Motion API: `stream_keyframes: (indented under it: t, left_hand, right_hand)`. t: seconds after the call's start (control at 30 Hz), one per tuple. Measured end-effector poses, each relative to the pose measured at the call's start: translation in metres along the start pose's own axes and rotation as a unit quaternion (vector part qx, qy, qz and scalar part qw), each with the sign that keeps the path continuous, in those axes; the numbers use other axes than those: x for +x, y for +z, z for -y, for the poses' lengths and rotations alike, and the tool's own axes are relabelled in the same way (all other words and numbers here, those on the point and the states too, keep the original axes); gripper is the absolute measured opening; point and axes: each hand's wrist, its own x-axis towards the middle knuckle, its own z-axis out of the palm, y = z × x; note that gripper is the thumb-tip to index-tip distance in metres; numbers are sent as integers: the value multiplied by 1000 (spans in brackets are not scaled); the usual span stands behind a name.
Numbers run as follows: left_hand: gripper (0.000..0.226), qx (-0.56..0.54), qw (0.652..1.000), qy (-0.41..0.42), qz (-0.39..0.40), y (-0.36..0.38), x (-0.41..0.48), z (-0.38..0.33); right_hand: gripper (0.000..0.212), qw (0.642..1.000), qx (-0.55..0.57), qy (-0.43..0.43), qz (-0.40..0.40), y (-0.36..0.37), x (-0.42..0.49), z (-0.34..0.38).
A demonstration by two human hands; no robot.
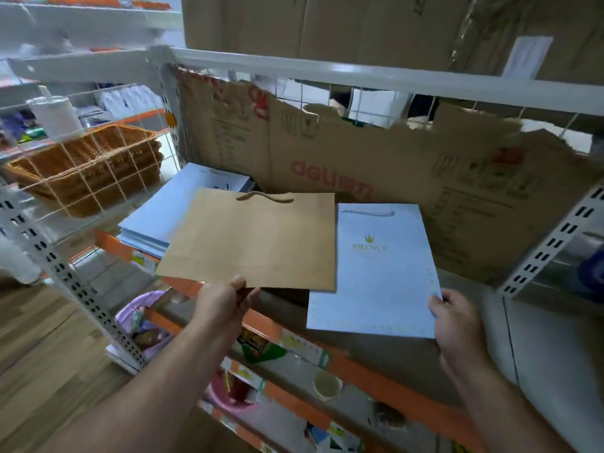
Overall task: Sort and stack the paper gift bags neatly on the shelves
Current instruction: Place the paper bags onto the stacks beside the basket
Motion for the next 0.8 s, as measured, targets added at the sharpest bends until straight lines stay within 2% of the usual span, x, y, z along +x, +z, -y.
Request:
stream_keyframes:
  t: [0.13, 0.27, 0.37, 0.47, 0.53, 0.67, 0.8]
  left_hand:
    - [18, 31, 998, -34, 35, 4, 30, -7]
    - [12, 61, 992, -69, 84, 3, 54, -16]
    - [30, 70, 990, -89, 88, 1, 70, -18]
    - [17, 105, 981, -123, 103, -2, 74, -19]
    - [13, 130, 976, -137, 108, -4, 74, -20]
    - [9, 155, 965, -152, 145, -2, 75, -16]
    - [33, 145, 966, -151, 153, 14, 67, -6]
  right_hand:
    - [24, 996, 22, 23, -79, 1, -18, -3]
    - [13, 983, 51, 39, -174, 10, -50, 2]
    - [11, 966, 68, 47, -245, 12, -73, 0]
    - [15, 946, 87, 67, -306, 12, -100, -3]
    - [16, 938, 91, 80, -324, 11, -115, -1]
    - [15, 942, 91, 83, -312, 10, -133, 7]
    - [17, 952, 77, 74, -286, 15, -138, 9]
